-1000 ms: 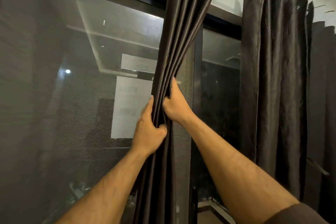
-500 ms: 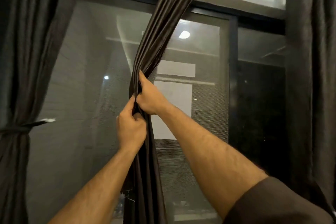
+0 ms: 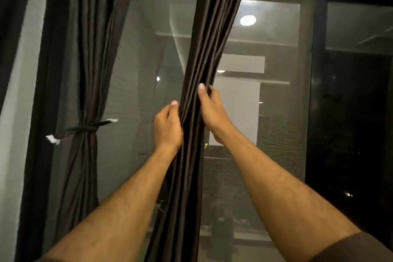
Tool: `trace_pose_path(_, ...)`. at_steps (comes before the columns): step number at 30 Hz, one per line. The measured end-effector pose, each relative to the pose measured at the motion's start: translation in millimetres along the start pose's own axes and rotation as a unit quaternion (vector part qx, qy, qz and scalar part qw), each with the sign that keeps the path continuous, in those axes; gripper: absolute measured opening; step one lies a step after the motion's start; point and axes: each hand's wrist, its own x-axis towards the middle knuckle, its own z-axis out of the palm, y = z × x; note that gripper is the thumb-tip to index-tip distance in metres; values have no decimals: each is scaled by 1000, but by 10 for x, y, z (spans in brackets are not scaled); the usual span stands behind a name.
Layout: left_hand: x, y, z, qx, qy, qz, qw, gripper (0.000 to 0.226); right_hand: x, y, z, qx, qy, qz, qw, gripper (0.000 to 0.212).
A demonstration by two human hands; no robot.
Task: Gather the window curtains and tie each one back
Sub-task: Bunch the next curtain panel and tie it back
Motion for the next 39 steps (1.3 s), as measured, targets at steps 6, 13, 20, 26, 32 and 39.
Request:
trace_pose_path(6,-245,-344,-142,83,-135,-180,971,17,-232,376,-365,173,75,182,965,42)
trace_pose_path(13,-648,-692,-188,105,-135,-231,958,19,-803,603,-605,-36,-85,228,969,29)
trace_pose_path(20,-848,-733,-223,149,-149,-278,937,39,-1140,744,-465,9,-85,205,975,25)
trace_pose_path(26,-966,-748,-131,80,-120,-271,952,24,-1293,684,-459,121,-25,215,969,45)
trace_pose_path(32,-1114,-756,-77,50,-77,-229,969,11,-1570,698,-662,138,-19,77,987,64)
trace_pose_path(39,-1408,-871,112,82,-51,-127,987,27,-1586,867,-879,-7,59,86,995,31)
